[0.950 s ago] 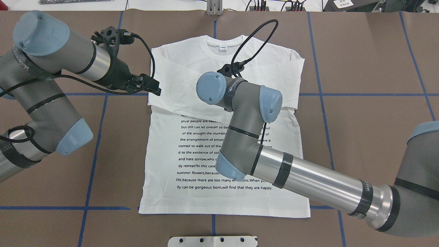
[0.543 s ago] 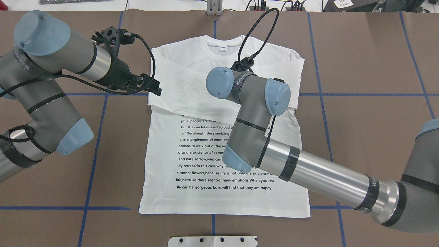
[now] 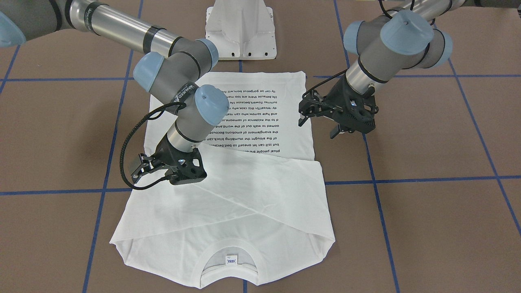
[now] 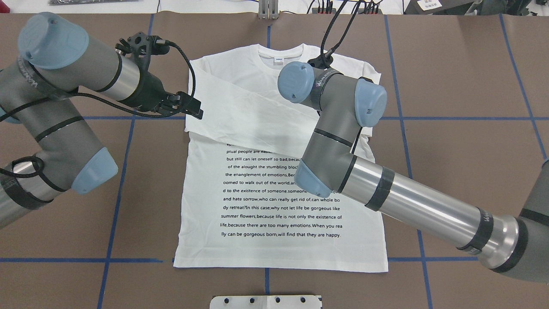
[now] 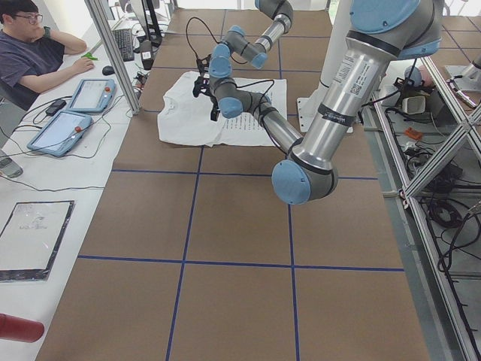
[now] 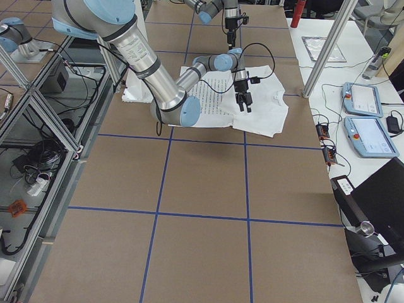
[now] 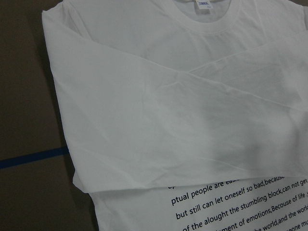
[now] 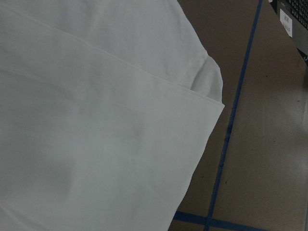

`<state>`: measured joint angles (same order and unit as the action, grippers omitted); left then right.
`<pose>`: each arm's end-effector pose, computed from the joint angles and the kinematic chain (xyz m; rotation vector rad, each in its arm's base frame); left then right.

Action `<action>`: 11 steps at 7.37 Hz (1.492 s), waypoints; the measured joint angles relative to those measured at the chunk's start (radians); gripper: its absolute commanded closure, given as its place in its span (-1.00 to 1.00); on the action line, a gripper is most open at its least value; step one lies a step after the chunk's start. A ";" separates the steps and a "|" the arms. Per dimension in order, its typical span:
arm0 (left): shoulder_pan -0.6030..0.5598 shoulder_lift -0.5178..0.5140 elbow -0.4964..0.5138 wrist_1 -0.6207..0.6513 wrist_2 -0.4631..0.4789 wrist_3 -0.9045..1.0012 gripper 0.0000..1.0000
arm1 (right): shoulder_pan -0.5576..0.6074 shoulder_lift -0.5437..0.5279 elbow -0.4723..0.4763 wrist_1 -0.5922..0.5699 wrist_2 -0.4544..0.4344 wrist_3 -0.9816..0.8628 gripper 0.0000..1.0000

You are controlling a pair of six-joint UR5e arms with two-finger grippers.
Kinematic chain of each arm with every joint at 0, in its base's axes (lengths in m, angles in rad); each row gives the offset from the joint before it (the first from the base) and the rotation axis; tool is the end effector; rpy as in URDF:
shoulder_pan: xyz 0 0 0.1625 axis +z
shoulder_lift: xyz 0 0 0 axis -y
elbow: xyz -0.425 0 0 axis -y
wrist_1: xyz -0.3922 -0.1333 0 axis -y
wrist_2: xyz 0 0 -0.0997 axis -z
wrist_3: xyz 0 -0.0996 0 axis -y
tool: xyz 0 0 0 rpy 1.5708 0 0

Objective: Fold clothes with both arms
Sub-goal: 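Move both grippers down to the shirt hem corners nearest the robot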

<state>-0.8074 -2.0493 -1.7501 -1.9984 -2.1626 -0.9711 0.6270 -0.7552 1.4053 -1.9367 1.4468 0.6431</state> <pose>0.3764 -0.5058 0.2504 0.2740 1.1418 0.1376 -0.5179 -0.5551 0.2833 0.2878 -0.1163 -0.2807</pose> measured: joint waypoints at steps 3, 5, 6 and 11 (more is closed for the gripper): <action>0.011 0.010 -0.017 0.001 0.007 -0.017 -1.00 | 0.029 -0.293 0.277 0.349 0.236 0.132 -1.00; 0.096 0.075 -0.092 0.003 0.099 -0.118 -1.00 | 0.017 -0.463 0.423 0.503 0.313 0.303 -1.00; 0.162 0.134 -0.154 0.006 0.165 -0.176 -1.00 | -0.015 -0.548 0.512 0.522 0.316 0.380 -1.00; 0.566 0.346 -0.313 0.011 0.489 -0.485 -0.90 | -0.342 -0.787 0.773 0.534 0.093 0.705 -1.00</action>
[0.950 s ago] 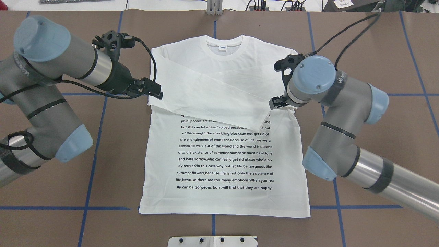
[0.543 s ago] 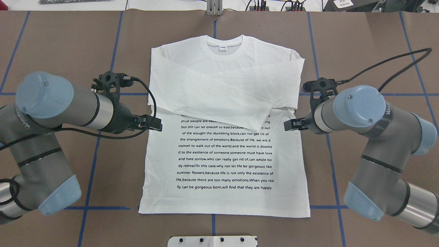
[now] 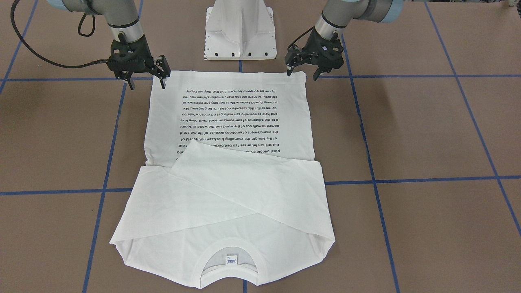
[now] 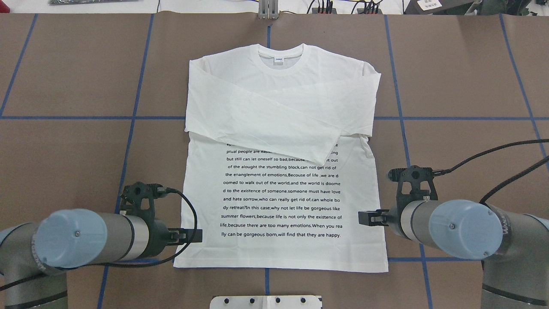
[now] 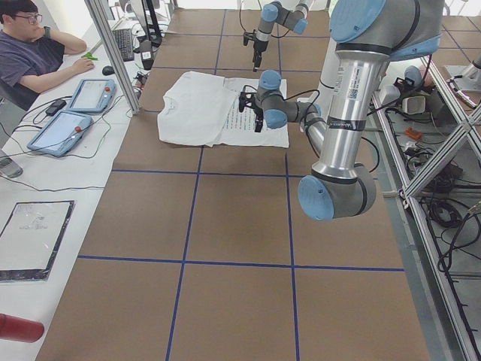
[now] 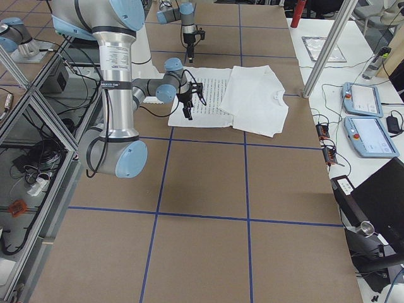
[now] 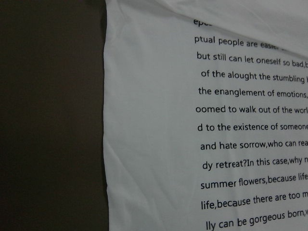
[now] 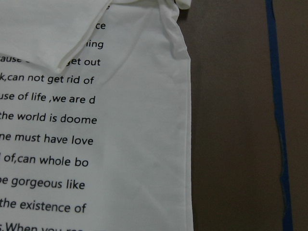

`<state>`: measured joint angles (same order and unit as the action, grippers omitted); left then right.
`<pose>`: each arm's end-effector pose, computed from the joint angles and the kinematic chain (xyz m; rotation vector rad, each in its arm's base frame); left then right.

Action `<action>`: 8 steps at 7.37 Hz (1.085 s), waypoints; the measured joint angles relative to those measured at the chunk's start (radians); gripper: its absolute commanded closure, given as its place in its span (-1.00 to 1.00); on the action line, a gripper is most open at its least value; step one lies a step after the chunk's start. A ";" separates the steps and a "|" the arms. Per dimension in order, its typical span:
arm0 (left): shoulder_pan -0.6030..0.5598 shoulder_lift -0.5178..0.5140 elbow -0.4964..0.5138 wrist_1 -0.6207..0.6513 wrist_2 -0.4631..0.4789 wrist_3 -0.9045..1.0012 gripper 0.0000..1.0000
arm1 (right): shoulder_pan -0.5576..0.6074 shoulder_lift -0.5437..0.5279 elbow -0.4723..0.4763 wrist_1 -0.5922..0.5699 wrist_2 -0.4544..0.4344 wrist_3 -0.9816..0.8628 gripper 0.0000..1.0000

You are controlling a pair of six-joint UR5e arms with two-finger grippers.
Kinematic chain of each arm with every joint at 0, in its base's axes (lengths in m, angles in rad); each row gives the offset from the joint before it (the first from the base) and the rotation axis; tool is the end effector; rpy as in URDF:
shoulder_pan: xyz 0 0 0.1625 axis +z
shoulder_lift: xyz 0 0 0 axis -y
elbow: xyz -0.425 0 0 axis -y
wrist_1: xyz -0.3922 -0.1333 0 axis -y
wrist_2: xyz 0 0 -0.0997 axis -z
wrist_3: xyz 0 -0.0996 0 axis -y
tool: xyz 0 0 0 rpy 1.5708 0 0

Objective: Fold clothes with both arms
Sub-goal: 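Move both grippers down to the shirt hem corners nearest the robot, then grasp the hem corners with both grippers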

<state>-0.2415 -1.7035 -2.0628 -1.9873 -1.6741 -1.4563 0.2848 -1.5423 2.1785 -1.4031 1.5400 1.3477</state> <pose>0.4660 -0.2415 0.3184 0.0919 1.0405 -0.0615 -0.4113 -0.2625 0.3516 0.2302 -0.7709 0.0707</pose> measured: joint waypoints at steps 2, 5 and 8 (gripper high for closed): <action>0.059 0.010 0.026 0.002 0.031 -0.053 -0.35 | -0.036 -0.006 0.004 0.000 -0.028 0.020 -1.00; 0.084 -0.001 0.047 0.064 0.035 -0.062 -0.19 | -0.043 -0.005 0.003 -0.001 -0.035 0.022 -1.00; 0.091 -0.009 0.049 0.081 0.034 -0.062 1.00 | -0.044 -0.004 0.002 -0.001 -0.037 0.022 -1.00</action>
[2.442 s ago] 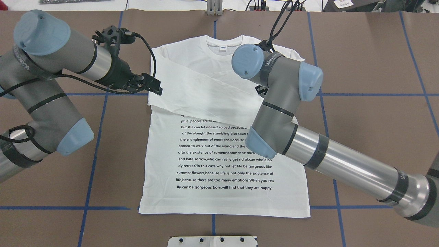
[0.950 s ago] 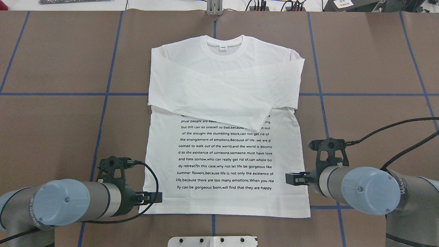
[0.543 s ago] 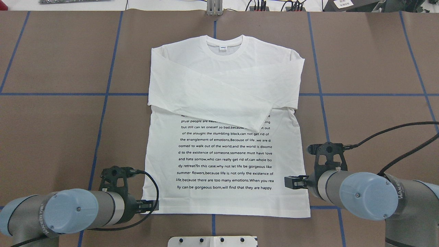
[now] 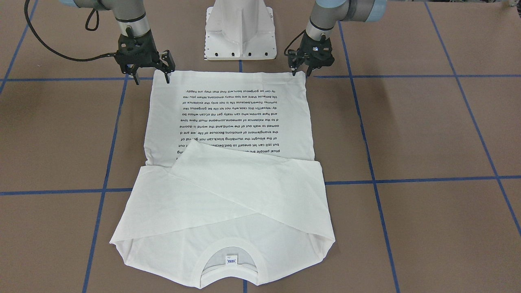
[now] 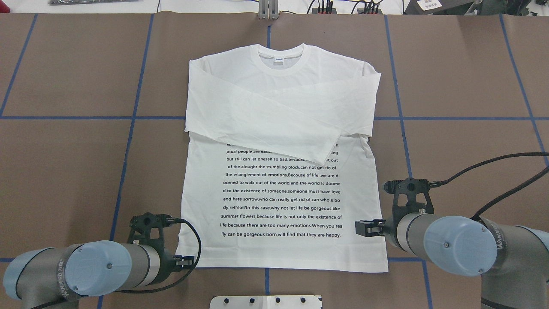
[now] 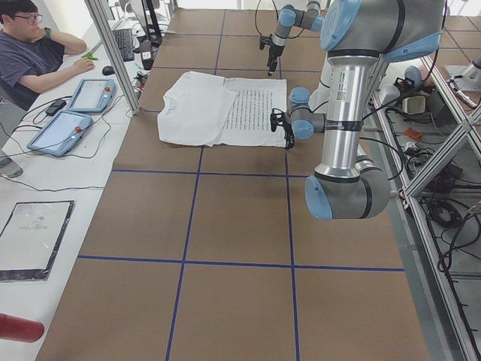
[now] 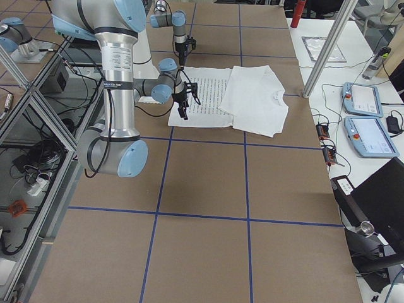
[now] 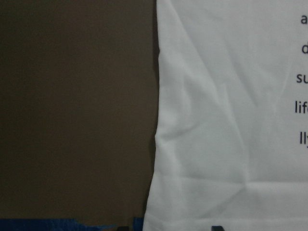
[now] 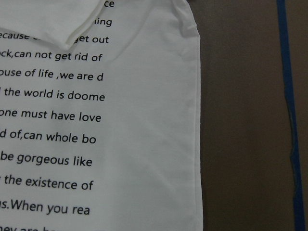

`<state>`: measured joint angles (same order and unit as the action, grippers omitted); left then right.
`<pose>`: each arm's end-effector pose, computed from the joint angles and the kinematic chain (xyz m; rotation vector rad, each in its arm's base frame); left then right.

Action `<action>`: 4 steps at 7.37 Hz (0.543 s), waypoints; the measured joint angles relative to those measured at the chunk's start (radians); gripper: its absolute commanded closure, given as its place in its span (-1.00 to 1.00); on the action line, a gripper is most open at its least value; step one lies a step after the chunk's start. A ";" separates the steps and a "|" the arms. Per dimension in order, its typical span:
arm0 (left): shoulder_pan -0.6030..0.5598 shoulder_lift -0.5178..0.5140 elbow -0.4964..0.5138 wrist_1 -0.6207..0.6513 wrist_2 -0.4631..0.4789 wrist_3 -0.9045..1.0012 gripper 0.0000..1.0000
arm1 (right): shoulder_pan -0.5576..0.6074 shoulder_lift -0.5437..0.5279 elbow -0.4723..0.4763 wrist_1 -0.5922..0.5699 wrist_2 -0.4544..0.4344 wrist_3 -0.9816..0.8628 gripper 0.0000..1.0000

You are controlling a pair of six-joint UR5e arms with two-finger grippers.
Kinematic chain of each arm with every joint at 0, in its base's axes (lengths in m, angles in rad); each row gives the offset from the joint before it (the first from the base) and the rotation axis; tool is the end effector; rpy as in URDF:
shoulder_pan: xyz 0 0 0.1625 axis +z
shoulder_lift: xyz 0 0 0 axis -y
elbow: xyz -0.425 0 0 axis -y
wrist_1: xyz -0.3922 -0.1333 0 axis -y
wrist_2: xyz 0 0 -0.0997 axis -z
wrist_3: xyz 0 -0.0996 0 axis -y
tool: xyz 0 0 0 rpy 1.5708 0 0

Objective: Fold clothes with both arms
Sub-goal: 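Grasp the hem corners with both grippers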

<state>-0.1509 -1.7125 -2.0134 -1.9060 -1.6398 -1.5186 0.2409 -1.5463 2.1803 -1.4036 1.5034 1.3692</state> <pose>0.5016 -0.2042 0.3478 0.0294 0.9210 -0.0599 -0.4202 -0.2474 0.3526 0.2380 -0.7675 0.0642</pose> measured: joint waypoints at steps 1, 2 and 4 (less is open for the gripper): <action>0.000 0.000 -0.002 0.000 0.000 0.000 1.00 | 0.000 0.000 -0.001 0.000 0.000 0.000 -1.00; -0.001 -0.001 -0.003 0.001 0.000 0.000 1.00 | 0.000 0.000 -0.002 0.000 0.000 0.000 -1.00; -0.007 -0.001 -0.005 0.002 0.001 0.000 1.00 | -0.001 0.000 -0.004 0.000 0.000 -0.001 -1.00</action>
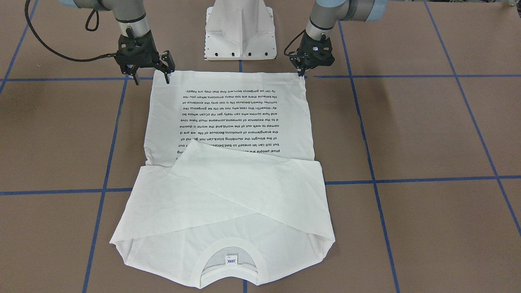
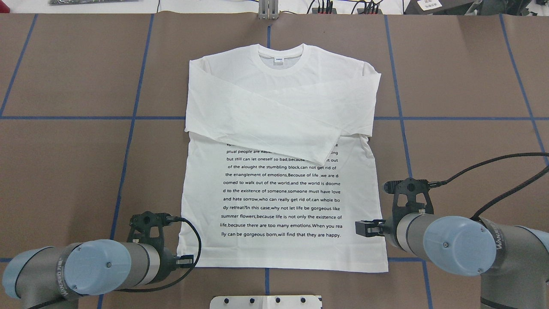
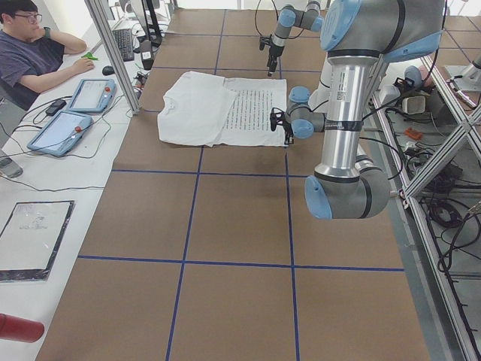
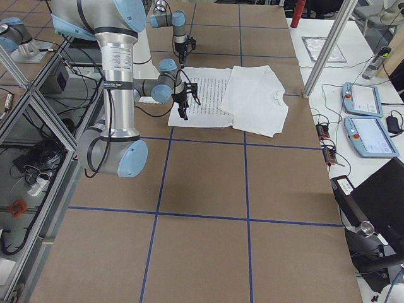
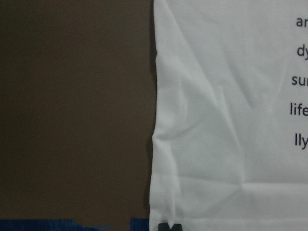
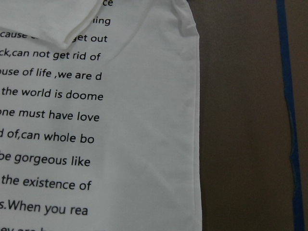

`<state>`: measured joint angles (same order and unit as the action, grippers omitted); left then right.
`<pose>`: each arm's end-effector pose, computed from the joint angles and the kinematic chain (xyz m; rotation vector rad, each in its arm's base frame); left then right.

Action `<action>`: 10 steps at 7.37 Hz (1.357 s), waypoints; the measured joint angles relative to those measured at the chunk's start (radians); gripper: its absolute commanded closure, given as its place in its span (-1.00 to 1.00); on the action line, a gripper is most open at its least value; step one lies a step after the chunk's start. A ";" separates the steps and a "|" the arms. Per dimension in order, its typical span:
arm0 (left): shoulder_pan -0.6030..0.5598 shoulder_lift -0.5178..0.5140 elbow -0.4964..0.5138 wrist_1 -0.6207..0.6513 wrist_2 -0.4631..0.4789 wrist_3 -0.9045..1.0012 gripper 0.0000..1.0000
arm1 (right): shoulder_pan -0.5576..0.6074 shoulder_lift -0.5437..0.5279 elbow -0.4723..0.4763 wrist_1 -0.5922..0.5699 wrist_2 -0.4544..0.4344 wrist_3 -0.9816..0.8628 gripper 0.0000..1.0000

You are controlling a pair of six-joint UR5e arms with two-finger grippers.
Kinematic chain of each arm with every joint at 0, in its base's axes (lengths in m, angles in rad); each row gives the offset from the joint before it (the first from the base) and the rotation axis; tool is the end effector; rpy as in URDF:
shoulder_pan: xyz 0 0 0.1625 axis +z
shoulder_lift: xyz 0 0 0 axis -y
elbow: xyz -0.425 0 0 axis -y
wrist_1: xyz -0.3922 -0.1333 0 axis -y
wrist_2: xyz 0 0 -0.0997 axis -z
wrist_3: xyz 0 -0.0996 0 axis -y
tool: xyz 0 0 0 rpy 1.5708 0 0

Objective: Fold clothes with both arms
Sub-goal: 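Grasp the hem corners with both grippers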

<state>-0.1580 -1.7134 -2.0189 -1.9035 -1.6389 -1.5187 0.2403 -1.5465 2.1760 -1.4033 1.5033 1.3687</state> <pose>0.4991 -0.2076 0.3452 0.0339 0.9247 -0.0668 -0.4213 -0.2474 0.3546 0.2372 -0.7634 0.0630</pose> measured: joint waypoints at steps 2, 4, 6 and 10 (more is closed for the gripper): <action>-0.016 -0.006 -0.028 0.002 -0.004 0.000 1.00 | -0.006 -0.005 -0.003 0.013 0.000 0.014 -1.00; -0.045 -0.023 -0.072 0.003 -0.011 0.000 1.00 | -0.017 -0.074 -0.016 0.148 -0.002 0.038 -0.98; -0.061 -0.036 -0.082 0.002 -0.012 0.000 1.00 | -0.081 -0.153 -0.031 0.284 -0.074 0.102 -0.66; -0.063 -0.043 -0.092 0.001 -0.009 0.000 1.00 | -0.206 -0.161 -0.033 0.215 -0.208 0.180 -0.19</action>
<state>-0.2208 -1.7560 -2.1110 -1.9021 -1.6481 -1.5186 0.0347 -1.7072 2.1429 -1.1883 1.2953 1.5488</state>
